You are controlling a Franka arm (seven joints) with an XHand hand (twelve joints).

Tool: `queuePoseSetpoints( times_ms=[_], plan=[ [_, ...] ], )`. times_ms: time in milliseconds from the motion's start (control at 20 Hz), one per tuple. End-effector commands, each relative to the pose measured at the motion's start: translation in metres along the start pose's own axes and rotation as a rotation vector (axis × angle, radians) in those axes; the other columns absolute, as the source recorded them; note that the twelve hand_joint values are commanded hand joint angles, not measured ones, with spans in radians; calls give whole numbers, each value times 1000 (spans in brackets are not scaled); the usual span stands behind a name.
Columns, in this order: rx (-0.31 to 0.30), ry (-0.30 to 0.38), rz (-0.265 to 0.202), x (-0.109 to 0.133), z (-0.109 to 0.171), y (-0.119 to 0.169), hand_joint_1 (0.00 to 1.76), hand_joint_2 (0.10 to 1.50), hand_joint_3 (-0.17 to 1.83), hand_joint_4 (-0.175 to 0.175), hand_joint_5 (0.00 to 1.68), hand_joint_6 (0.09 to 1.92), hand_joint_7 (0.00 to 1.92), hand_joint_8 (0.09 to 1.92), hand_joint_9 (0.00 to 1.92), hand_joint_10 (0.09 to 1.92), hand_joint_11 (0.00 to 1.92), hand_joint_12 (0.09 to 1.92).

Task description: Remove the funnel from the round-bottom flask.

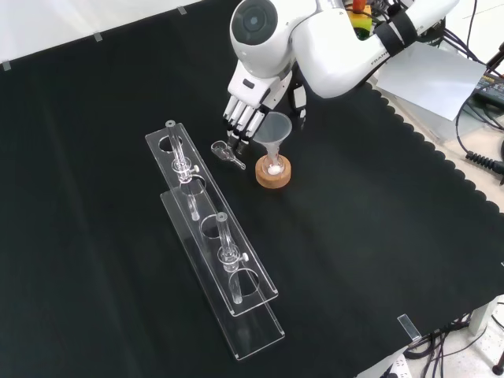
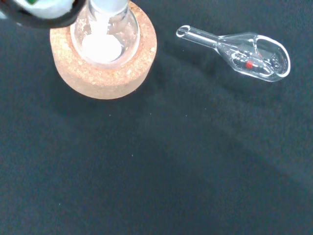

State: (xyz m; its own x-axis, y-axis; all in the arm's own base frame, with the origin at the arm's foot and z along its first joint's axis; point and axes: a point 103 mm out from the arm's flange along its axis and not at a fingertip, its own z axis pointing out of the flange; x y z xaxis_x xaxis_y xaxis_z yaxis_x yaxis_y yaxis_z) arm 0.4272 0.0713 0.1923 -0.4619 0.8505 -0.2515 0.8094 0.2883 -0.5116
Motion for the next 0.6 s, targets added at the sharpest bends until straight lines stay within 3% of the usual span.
queuePoseSetpoints(
  times_ms=[50, 250, 600],
  plan=[
    [5, -2, -10, 1, 3, 4, 738, 649, 388, -91, 125, 87, 0, 579, 210, 876, 416, 1464],
    [3, 3, -16, -1, 4, 4, 739, 646, 419, -87, 191, 87, 27, 688, 374, 764, 424, 1460],
    [-43, -12, -26, -1, -4, 2, 738, 650, 459, -75, 343, 87, 236, 704, 620, 611, 444, 1443]
  ],
)
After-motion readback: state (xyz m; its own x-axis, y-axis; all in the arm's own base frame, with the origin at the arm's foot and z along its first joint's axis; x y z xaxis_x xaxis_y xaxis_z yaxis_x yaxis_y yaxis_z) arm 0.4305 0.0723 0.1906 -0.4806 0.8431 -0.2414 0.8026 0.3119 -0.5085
